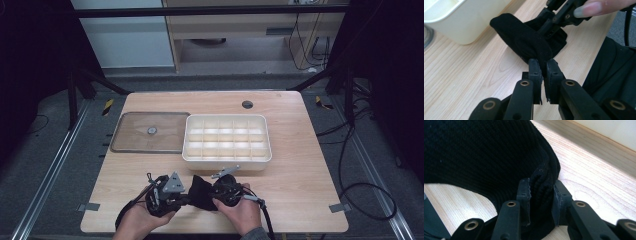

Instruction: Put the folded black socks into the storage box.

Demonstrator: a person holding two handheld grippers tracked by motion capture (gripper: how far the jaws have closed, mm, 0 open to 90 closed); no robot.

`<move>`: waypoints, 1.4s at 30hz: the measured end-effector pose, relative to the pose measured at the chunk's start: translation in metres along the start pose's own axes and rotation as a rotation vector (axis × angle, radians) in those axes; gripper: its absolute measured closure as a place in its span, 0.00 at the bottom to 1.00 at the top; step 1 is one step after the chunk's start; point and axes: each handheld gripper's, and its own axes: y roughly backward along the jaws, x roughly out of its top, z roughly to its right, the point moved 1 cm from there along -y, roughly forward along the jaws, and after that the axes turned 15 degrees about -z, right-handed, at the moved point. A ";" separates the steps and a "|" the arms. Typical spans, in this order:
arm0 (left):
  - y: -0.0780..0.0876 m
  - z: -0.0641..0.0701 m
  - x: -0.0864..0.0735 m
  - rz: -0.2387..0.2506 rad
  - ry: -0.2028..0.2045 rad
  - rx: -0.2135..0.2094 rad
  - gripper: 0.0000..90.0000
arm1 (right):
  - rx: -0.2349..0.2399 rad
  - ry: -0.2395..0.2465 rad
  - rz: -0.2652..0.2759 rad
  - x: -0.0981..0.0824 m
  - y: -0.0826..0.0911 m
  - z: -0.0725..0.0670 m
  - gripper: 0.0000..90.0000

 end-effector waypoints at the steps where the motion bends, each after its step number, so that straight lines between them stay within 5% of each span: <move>1: -0.001 0.001 0.001 0.000 -0.007 -0.001 0.94 | 0.000 -0.002 0.000 0.000 0.000 0.000 0.80; 14: -0.016 0.027 0.020 -0.020 -0.092 -0.021 0.94 | 0.020 -0.005 0.025 -0.001 0.000 0.002 0.77; 26: -0.021 0.026 0.022 -0.040 -0.078 -0.010 0.94 | -0.005 0.020 0.066 -0.006 0.024 0.005 0.60; 33: -0.020 0.025 0.022 -0.038 -0.076 -0.004 0.94 | 0.003 0.048 0.063 -0.017 0.036 0.005 0.72; 42: -0.023 0.028 0.024 -0.039 -0.096 -0.011 0.94 | 0.028 0.047 0.019 -0.021 0.016 0.005 0.83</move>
